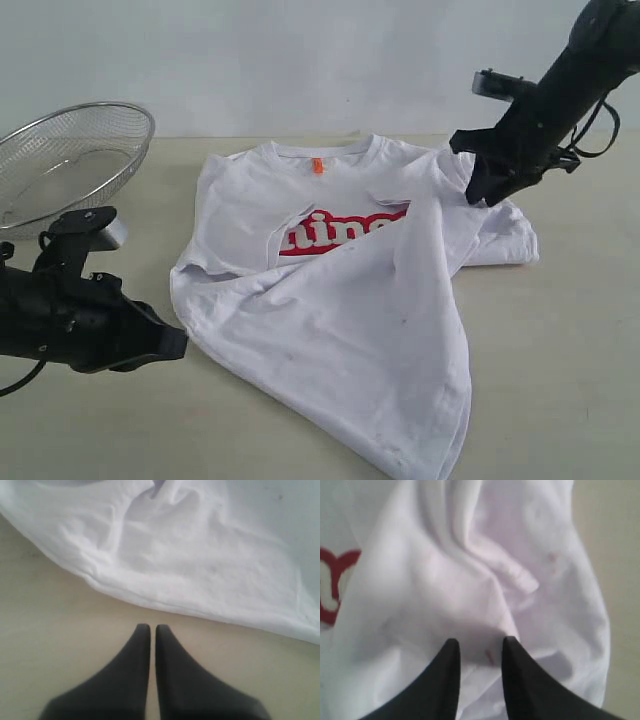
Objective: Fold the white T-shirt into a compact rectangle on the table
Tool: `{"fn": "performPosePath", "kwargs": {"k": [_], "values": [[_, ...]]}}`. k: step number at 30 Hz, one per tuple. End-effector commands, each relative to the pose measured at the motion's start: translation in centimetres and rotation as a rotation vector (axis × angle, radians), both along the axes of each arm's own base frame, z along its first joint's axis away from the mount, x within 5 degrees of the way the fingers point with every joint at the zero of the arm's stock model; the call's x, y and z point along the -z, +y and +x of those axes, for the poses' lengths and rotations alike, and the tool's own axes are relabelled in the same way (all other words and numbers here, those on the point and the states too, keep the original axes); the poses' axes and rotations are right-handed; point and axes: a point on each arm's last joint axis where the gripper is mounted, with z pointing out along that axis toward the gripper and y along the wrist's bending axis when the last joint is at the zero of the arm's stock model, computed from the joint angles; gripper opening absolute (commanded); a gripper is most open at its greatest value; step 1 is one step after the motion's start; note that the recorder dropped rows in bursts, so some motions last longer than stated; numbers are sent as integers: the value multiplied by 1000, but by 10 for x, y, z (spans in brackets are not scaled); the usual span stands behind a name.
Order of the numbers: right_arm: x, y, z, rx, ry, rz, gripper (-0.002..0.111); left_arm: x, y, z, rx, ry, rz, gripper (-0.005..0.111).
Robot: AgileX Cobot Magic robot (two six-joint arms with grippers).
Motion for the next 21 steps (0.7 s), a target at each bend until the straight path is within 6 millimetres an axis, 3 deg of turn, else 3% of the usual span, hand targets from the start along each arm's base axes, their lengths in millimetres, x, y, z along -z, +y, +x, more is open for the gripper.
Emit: {"fn": "performPosePath", "kwargs": {"k": [1,2,11,17,21], "values": [[-7,2,-6,-63,24,19,7,1,-3,-2,29,-3,-2,5],[-7,2,-6,-65,23,17,0,1,-3,-2,36,-4,-5,5],[-9,-1,-7,-81,21,-26,0,5,2,1,-30,7,38,5],[-9,-2,-5,-84,2,-32,0,5,-19,-13,94,169,-211,5],[-9,-2,-4,-95,-10,-37,0,14,-21,-14,103,218,-226,5]]}}
